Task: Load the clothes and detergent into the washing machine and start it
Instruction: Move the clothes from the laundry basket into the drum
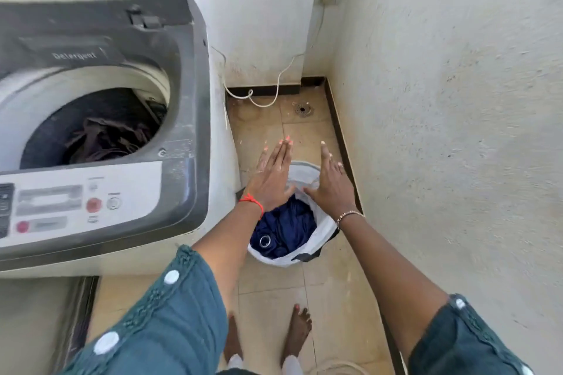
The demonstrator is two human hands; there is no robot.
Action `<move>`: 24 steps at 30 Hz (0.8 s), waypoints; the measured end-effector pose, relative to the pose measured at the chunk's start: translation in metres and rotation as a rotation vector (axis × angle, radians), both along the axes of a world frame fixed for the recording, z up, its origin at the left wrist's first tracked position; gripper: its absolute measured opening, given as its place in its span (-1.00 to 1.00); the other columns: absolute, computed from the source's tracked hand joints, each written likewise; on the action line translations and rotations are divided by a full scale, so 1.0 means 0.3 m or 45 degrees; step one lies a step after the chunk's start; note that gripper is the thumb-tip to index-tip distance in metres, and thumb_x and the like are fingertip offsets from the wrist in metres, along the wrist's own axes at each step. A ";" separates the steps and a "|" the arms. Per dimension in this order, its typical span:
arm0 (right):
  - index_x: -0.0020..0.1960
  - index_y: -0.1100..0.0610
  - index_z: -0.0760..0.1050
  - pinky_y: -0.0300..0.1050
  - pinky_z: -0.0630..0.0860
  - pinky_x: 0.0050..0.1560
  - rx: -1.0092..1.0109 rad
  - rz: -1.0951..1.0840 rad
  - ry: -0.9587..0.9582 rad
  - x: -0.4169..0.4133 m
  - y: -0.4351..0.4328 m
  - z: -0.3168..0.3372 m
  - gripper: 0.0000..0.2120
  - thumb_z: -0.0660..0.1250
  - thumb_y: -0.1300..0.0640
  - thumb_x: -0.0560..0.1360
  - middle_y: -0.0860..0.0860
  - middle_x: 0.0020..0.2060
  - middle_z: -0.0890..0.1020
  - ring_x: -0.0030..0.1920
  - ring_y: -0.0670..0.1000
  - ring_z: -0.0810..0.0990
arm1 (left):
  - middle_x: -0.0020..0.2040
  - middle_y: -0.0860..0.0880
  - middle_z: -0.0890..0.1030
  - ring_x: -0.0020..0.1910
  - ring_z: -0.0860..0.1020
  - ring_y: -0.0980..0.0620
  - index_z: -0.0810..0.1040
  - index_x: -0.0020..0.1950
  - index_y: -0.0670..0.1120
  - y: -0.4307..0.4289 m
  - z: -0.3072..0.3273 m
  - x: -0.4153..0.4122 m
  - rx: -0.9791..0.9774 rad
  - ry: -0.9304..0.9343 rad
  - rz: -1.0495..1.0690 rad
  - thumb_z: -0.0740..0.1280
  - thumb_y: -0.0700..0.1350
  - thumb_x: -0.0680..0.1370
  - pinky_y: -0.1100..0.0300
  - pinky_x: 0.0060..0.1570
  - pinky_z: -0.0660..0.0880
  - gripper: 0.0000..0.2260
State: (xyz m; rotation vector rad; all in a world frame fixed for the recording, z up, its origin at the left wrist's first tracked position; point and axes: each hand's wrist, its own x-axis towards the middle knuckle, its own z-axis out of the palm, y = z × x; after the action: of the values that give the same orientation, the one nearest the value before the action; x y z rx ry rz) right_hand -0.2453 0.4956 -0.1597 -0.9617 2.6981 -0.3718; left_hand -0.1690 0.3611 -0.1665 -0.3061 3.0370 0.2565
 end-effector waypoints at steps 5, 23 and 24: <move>0.50 0.20 -0.32 -0.09 -0.03 0.50 0.034 -0.001 -0.162 -0.029 0.023 -0.410 -0.02 0.34 -0.09 0.46 0.08 0.53 -0.09 0.53 0.04 -0.01 | 0.54 -0.11 -0.20 0.53 -0.18 -0.06 -0.28 0.49 -0.20 0.022 -0.416 -0.021 -0.011 -0.090 -0.031 0.15 0.17 0.56 -0.02 0.48 -0.25 -0.21; 0.45 0.15 -0.46 -0.03 -0.14 0.49 0.421 -0.008 -0.367 -0.072 -0.088 -1.784 0.23 0.47 -0.15 0.32 0.13 0.52 -0.21 0.53 0.08 -0.17 | 0.53 -0.10 -0.31 0.51 -0.29 -0.04 -0.45 0.43 -0.18 -0.070 -1.805 -0.105 -0.236 -0.533 -0.148 0.43 0.20 0.35 -0.21 0.37 -0.36 0.15; 0.45 0.14 -0.48 0.00 -0.16 0.48 0.443 -0.005 -0.362 -0.079 -0.095 -1.829 0.26 0.49 -0.16 0.29 0.12 0.51 -0.23 0.52 0.08 -0.18 | 0.53 -0.11 -0.31 0.51 -0.29 -0.05 -0.45 0.43 -0.18 -0.074 -1.847 -0.119 -0.263 -0.535 -0.168 0.44 0.25 0.31 -0.23 0.34 -0.38 0.19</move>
State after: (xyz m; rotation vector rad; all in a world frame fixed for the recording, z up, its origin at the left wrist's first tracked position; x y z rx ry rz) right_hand -0.2691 0.4670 -0.7084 -0.7409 2.3985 -0.0304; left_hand -0.2046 0.3389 -0.7205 -0.1471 2.6511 -0.1194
